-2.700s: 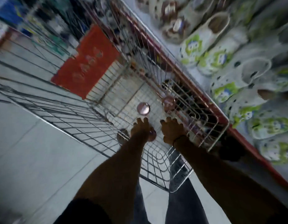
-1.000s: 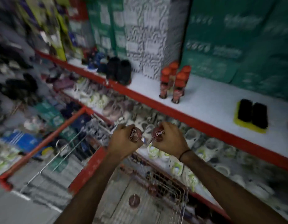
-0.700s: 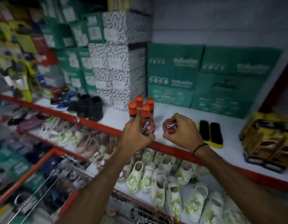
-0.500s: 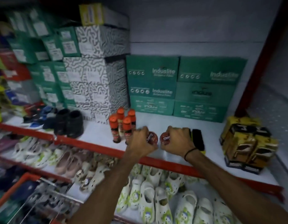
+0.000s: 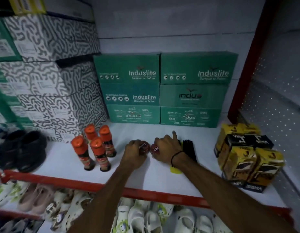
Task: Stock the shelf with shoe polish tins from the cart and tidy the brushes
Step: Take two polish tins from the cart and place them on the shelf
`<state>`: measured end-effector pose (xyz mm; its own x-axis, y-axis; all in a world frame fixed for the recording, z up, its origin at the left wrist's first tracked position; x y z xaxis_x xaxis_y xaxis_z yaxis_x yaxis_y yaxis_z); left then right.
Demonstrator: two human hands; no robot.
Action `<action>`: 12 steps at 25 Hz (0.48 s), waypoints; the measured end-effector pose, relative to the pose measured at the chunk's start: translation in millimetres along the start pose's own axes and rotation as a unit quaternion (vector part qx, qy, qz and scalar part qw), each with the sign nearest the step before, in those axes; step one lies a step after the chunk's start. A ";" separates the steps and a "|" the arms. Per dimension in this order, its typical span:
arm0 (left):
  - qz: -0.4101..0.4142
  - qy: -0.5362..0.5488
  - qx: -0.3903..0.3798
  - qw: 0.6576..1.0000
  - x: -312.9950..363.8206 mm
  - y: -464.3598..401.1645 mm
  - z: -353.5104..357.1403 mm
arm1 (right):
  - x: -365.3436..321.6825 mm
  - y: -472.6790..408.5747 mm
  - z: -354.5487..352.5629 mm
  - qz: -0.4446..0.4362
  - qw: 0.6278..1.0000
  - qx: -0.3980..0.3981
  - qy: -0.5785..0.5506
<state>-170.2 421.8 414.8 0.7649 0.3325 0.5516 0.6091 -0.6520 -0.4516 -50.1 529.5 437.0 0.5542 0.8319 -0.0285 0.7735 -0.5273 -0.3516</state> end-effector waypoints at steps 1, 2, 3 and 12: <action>-0.002 -0.003 -0.003 1.000 -0.4 -5.9 4.1 | 3.5 -4.2 1.6 0.005 1.000 -0.001 -0.003; -0.005 -0.003 -0.005 1.000 -0.7 -10.7 7.8 | 6.1 -7.8 3.9 0.007 1.000 0.001 -0.005; -0.006 -0.005 -0.004 1.000 -2.2 -13.9 10.4 | 7.3 -10.7 5.2 0.008 1.000 0.001 -0.005; 0.055 0.086 0.167 0.981 10.7 62.1 -72.4 | -81.1 43.2 -45.6 -0.008 0.929 0.276 -0.246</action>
<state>-139.4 335.6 443.4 0.8005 0.1346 0.5841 0.5818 -0.4090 -0.7030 -47.6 431.4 466.9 0.2317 0.8886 -0.3960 0.4285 -0.4586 -0.7785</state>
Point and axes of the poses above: each hand's wrist, its own y-axis away from the middle knuckle, its own z-axis out of the palm, x = y × z, the point moved 3 cm from there along -y, towards the middle knuckle, and after that the axes turned 15 degrees about x, right-handed, at the moved point
